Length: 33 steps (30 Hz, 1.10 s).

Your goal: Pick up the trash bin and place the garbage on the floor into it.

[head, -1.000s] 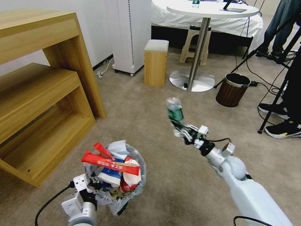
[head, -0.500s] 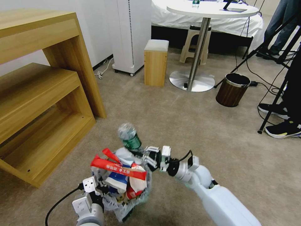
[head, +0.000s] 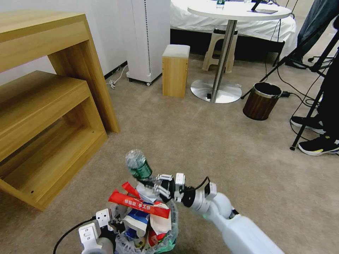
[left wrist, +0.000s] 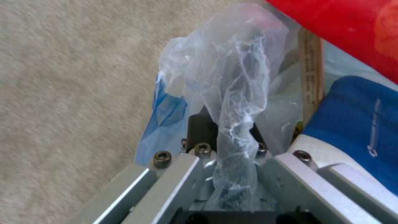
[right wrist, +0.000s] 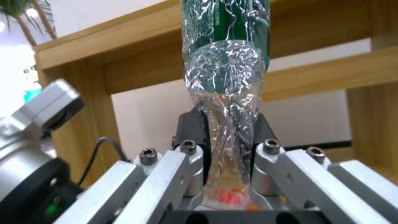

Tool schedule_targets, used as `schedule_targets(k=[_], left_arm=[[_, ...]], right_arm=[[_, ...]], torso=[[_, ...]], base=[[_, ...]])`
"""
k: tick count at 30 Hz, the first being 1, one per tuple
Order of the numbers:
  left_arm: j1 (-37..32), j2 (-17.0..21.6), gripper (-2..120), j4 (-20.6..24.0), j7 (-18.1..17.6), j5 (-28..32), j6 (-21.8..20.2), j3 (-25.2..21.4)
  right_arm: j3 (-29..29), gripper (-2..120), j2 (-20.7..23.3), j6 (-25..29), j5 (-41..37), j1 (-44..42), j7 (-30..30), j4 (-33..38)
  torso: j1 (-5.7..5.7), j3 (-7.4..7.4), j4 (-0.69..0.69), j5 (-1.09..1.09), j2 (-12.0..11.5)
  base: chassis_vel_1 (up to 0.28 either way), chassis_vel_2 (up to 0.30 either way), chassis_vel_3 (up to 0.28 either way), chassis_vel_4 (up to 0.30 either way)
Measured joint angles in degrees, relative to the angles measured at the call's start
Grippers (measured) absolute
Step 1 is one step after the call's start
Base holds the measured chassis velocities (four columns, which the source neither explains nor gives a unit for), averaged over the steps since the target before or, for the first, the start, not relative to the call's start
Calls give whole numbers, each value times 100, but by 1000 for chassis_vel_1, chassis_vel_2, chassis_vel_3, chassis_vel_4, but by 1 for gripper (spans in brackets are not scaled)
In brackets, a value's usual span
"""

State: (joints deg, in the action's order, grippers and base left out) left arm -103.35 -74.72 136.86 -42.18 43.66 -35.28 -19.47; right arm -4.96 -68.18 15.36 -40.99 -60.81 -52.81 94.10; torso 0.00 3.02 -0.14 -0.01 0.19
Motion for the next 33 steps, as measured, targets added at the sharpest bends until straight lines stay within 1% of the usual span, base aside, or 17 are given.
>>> schedule_targets(k=[4,7,16,18,19,21,22,23,24,26,28,29,31,32,33], left_arm=[[3,-41,0,23,-16,3,-2,87],[2,-84,0,37,-16,-42,5,166],[-39,-110,0,160,1,-63,8,223],[-52,-110,0,194,2,-65,8,182],[-57,-110,0,203,4,-71,8,174],[-60,-110,0,206,7,-76,10,168],[-60,-110,0,209,27,-88,20,153],[-54,-111,0,209,29,-96,22,133],[-54,-111,0,209,29,-96,22,133],[-32,-103,0,176,34,-146,33,76],[-30,-99,0,165,36,-162,37,64],[-25,-93,0,140,44,-194,41,41],[-16,-93,0,116,66,-235,47,18],[-1,-94,0,79,93,-283,63,-10],[-1,-94,0,79,93,-283,63,-10]], right_arm=[[-129,11,9,-17,40,-184,-23,0],[-206,11,52,-49,211,-360,-122,-7],[-149,11,218,-117,524,-588,-302,59],[-63,24,316,-163,645,-639,-416,108],[-46,28,348,-175,660,-657,-452,125],[-32,29,376,-186,666,-670,-481,143],[11,37,462,-207,672,-702,-581,215],[40,43,512,-221,672,-714,-632,257],[40,43,512,-221,672,-714,-632,257],[112,52,632,-241,642,-742,-714,390],[125,54,658,-242,628,-750,-723,417],[178,62,734,-246,570,-781,-773,511],[258,69,818,-253,529,-825,-848,606],[349,76,903,-256,500,-873,-921,691],[349,76,903,-256,500,-873,-921,691]], torso=[[0,0,0,0,0],[0,0,0,0,0],[0,0,0,0,0],[0,0,0,1,-1],[0,0,0,1,-1],[0,0,0,1,-1],[0,0,0,0,0],[0,0,0,0,-1],[0,0,0,0,-1],[0,0,0,0,-1],[0,0,0,1,-1],[0,0,0,1,-1],[0,0,1,1,-1],[0,0,0,1,0],[0,0,0,1,0]], base=[[0,0,0,0],[0,0,0,0],[0,0,0,0],[0,0,0,0],[0,0,0,0],[0,0,0,0],[0,0,0,0],[0,0,0,0],[0,0,0,0],[0,0,0,0],[0,0,0,0],[0,0,0,0],[0,0,0,0],[0,0,0,0],[0,0,0,0]])
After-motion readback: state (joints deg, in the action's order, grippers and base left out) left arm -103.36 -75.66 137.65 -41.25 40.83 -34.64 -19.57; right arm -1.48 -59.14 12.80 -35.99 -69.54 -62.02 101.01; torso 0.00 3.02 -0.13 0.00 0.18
